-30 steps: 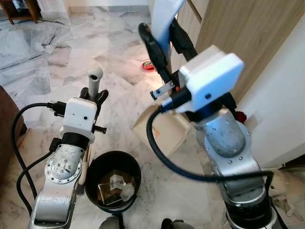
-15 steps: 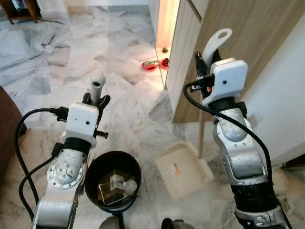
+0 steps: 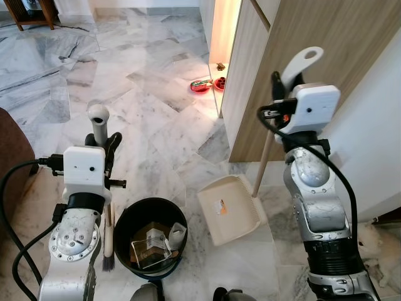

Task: Sweep floor

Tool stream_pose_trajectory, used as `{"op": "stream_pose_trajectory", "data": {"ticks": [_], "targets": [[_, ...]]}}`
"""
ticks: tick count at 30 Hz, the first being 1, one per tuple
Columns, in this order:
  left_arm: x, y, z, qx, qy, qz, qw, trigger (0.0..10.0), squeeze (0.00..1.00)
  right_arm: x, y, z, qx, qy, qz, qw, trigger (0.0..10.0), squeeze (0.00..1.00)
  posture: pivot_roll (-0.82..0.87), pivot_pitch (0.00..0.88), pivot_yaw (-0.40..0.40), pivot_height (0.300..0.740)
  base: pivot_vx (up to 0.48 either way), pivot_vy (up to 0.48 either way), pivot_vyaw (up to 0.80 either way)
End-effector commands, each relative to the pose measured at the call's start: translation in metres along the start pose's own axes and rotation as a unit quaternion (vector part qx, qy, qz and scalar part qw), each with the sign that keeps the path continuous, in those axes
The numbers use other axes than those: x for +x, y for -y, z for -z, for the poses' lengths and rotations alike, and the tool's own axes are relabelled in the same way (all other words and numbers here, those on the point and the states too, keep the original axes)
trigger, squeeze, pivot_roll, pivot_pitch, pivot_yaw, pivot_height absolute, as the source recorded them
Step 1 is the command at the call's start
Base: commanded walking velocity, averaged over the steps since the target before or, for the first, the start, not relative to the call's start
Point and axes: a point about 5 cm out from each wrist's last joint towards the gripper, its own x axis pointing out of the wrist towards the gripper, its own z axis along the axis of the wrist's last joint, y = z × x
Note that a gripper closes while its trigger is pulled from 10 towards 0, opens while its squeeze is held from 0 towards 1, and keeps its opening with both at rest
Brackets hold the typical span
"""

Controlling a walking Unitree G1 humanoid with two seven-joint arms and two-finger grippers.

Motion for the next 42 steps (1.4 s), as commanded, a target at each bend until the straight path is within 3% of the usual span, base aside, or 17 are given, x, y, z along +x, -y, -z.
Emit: {"op": "stream_pose_trajectory", "data": {"ticks": [1,13,42], "targets": [[-0.0024,0.0037,-0.013,-0.012,0.032,0.01,0.999,10.0,0.0,0.0009,0.0048,-0.0041,0.001,0.015,0.013,1.0,10.0,0.0,0.03,0.159,-0.036,0.74,0.0,0.0,0.0],[-0.0024,0.0061,-0.0145,-0.014,0.036,0.017,0.999,10.0,0.0,0.0002,0.0025,-0.0038,0.021,0.019,0.012,1.0,10.0,0.0,0.03,0.133,-0.027,0.74,0.0,0.0,0.0],[-0.001,0.0061,-0.0161,-0.009,0.04,0.025,0.999,10.0,0.0,0.0015,-0.0004,-0.0047,0.011,0.021,-0.004,1.0,10.0,0.0,0.02,0.147,-0.029,0.74,-0.256,0.0,0.0]]}}
